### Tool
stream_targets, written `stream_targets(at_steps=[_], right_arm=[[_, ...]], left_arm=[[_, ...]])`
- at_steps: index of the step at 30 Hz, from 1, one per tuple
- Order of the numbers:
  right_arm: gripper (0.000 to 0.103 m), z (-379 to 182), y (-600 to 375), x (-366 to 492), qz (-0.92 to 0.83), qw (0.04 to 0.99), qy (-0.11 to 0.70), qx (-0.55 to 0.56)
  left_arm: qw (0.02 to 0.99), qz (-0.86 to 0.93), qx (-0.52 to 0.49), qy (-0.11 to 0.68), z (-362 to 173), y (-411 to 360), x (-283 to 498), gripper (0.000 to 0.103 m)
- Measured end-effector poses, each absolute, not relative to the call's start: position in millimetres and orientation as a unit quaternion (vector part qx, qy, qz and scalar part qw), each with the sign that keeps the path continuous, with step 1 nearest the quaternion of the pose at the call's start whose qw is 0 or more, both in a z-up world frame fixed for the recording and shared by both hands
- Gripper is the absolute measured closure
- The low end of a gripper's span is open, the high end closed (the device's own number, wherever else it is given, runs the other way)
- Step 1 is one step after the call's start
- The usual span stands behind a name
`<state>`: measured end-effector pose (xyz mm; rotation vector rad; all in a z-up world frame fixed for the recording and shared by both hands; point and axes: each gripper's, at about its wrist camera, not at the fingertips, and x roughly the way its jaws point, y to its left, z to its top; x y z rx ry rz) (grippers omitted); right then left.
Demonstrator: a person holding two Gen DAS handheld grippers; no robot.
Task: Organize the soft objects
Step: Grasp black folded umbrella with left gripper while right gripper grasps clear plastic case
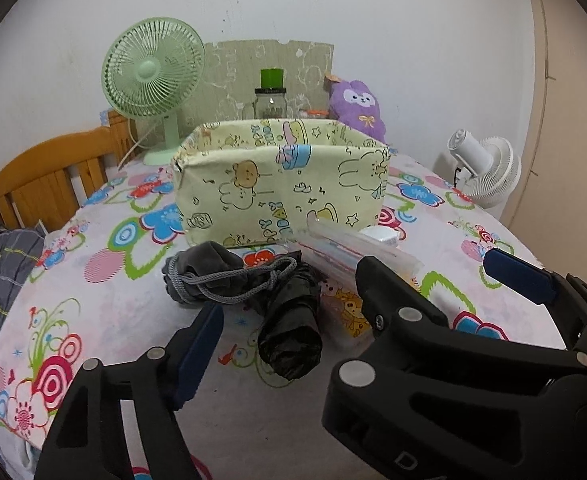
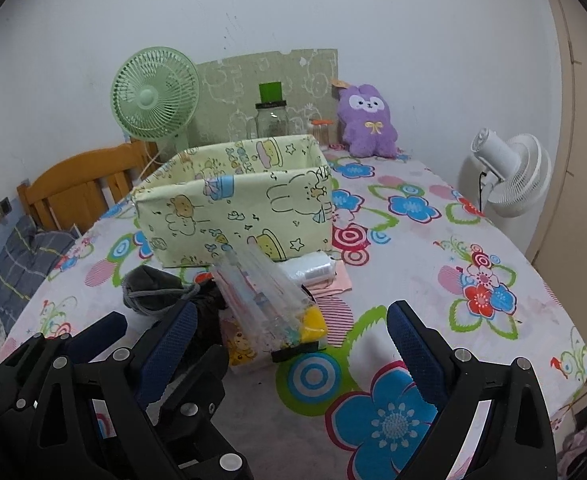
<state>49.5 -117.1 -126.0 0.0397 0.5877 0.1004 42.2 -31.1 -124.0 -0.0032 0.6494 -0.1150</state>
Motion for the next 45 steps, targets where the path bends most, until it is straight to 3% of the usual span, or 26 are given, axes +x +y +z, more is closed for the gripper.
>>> stream_targets(at_steps=[2,7,13,16,18,22,27,36,45], right_arm=[[0.006,-128.7,-116.7,54.0,0.048,0.955,0.293,0.016],[0.009,-135.7,-112.9,64.0,0.049,0.951,0.304,0.004],[0.009,-138.0,-106.0,74.6,0.062,0.950,0.306,-0.001],[0.011,-140.4,-102.7,80.4,0.066,0.948,0.310,-0.003],[0.021,-142.2,-101.7,84.4,0.070,0.946,0.315,-0.002],[0.028,-147.5,-100.9,91.7,0.074,0.942,0.328,0.003],[0.054,-153.8,-101.4,96.3,0.084,0.936,0.342,0.013],[0.068,-148.9,-107.3,88.9,0.096,0.938,0.332,0.029],[0.075,-136.6,-116.7,75.4,0.097,0.943,0.316,0.042]], left_arm=[[0.944,-0.055,-0.008,0.325,-127.8,-30.1,46.5,0.032],[0.936,-0.051,-0.025,0.348,-139.2,-23.8,57.4,0.056],[0.936,-0.051,-0.031,0.346,-140.6,-19.6,61.6,0.065],[0.937,-0.048,-0.029,0.346,-140.8,-18.9,63.5,0.068],[0.936,-0.044,-0.030,0.348,-141.8,-17.8,66.6,0.069],[0.935,-0.039,-0.028,0.352,-144.3,-16.7,71.3,0.070],[0.932,-0.041,-0.029,0.359,-147.4,-17.9,74.4,0.073],[0.937,-0.046,-0.027,0.345,-139.6,-24.1,67.4,0.080],[0.946,-0.051,-0.017,0.321,-125.4,-32.9,54.3,0.083]])
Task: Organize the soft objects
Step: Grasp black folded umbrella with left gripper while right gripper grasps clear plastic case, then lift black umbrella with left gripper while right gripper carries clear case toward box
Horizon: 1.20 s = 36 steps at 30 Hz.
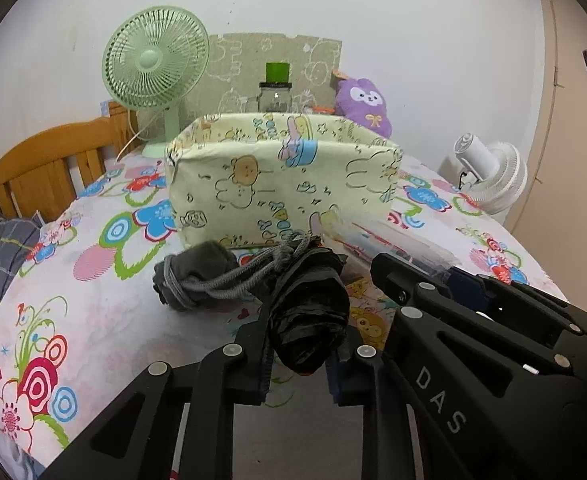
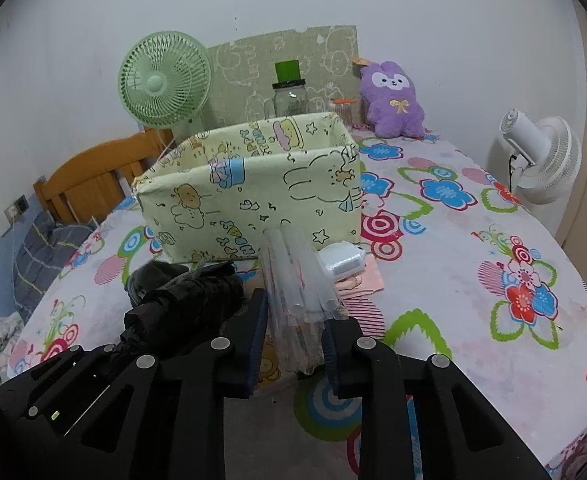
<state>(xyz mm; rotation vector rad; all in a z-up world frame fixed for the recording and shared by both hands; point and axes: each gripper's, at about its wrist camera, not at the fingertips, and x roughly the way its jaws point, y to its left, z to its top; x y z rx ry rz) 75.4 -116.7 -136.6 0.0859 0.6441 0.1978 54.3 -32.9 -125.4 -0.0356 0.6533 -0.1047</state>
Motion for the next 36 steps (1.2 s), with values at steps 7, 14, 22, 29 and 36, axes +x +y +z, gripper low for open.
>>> stream_targets(at_steps=[7,14,22,29,36], right_arm=[[0.076,-123.1,-122.7,65.3,0.099,0.947,0.300,0.053],[0.076,-106.5,-125.7,59.7,0.103,0.952,0.284,0.057],[0.076,-89.7,-125.8,57.8,0.104,0.955,0.272,0.057],[0.076,-72.2,-127.1,59.9,0.104,0.958,0.260,0.059],[0.076,-50.0,-129.1,61.1,0.102,0.962,0.246,0.058]], left_arm=[[0.951,-0.051,-0.014,0.305,-111.3,-37.1,46.6,0.083],[0.956,-0.052,-0.018,0.289,-94.9,-38.3,43.2,0.083],[0.960,-0.052,-0.019,0.276,-79.4,-39.0,42.1,0.083],[0.963,-0.055,-0.017,0.264,-61.6,-40.0,45.1,0.083],[0.966,-0.056,-0.014,0.251,-41.5,-43.1,47.9,0.083]])
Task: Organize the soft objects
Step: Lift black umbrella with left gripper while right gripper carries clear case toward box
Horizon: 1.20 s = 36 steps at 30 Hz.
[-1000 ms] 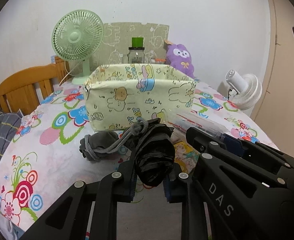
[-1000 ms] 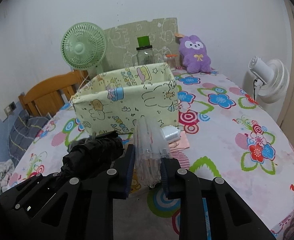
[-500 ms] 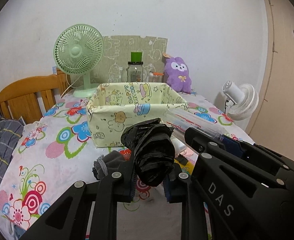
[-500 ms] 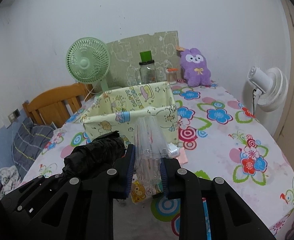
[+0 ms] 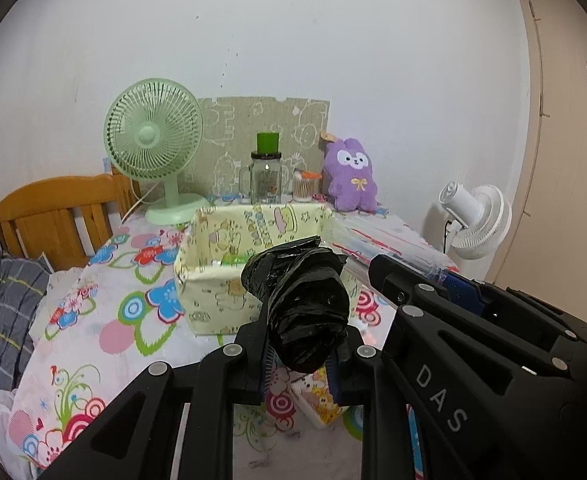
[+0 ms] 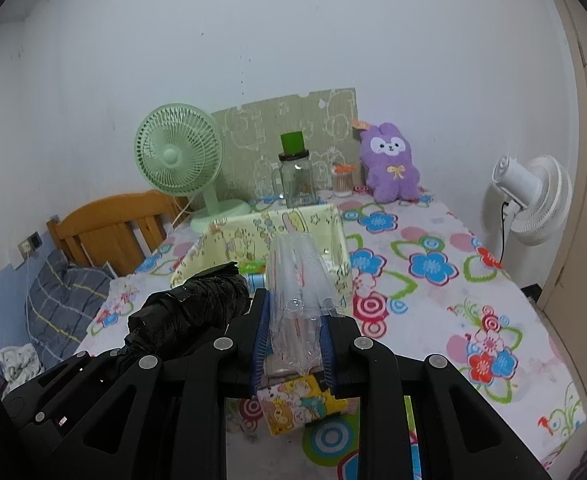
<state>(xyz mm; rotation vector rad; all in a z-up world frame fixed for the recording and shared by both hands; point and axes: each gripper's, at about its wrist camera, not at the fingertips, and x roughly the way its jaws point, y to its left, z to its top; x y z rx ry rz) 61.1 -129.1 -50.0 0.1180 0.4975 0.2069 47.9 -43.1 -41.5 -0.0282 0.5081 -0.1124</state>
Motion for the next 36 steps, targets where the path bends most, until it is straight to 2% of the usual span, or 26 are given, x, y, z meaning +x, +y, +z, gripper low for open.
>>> stream_targets(at_steps=[15,36], right_arm=[[0.076,-11.6,-131.5,55.0,0.098,0.969,0.219,0.060],[0.076,-3.1,-121.4,90.6,0.086,0.970,0.222,0.052]], left_arm=[[0.972,-0.060,-0.008,0.226,-7.1,-45.4,44.9,0.083],[0.972,-0.053,-0.015,0.230,0.0,-34.4,78.3,0.083]])
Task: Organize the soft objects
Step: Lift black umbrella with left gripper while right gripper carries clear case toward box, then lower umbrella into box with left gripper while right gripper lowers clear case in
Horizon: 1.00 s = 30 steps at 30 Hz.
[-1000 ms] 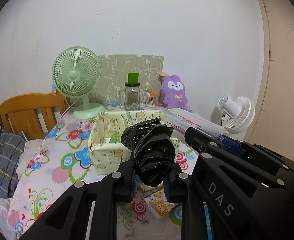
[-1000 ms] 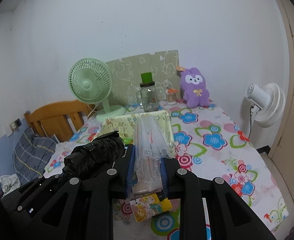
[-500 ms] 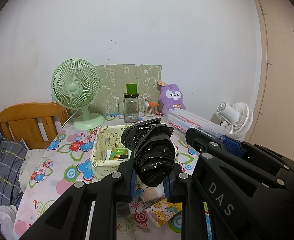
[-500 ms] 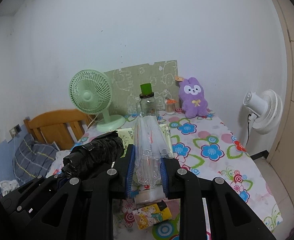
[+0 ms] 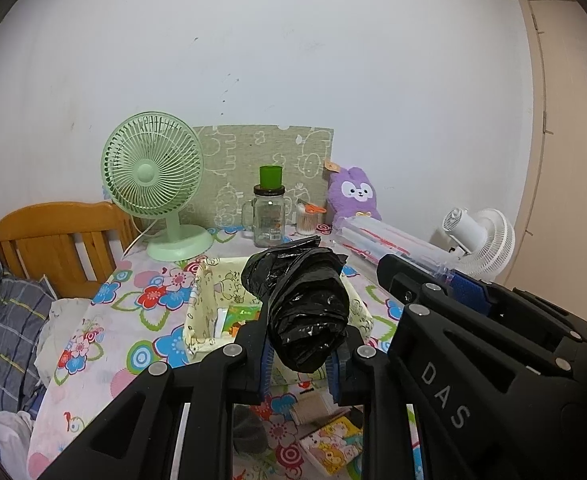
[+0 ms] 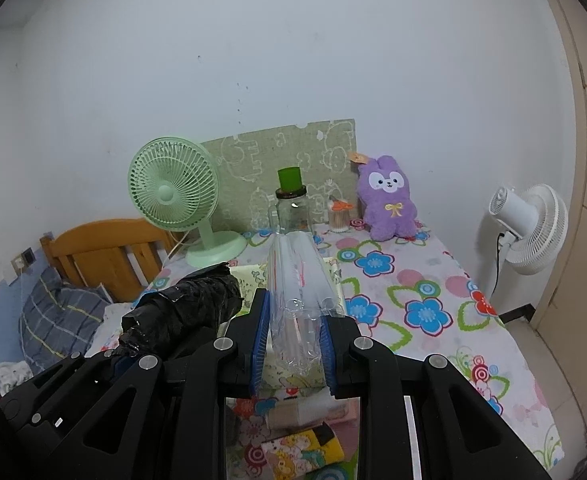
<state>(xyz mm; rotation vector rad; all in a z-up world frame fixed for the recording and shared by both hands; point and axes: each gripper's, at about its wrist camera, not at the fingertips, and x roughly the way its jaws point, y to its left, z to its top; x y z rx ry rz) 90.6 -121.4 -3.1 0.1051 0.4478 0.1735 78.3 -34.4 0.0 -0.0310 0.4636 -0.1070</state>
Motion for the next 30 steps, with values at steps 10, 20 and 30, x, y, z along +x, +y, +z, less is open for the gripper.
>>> stream_targets(at_steps=[10,20,30], right_arm=[[0.076,-4.3,-114.1,116.3,0.079,0.970,0.224,0.044],[0.076,-9.6,-104.3,142.7,0.088,0.967,0.235,0.037],[0.076,-18.4,-99.6,170.0,0.079,0.967,0.240,0.031]], left_arm=[[0.971,-0.032,-0.021,0.238,-3.7,-23.7,105.9,0.083],[0.968,-0.026,-0.015,0.249,-9.5,-14.1,131.1,0.083],[0.965,-0.033,-0.008,0.260,-19.0,-10.5,160.0,0.083]])
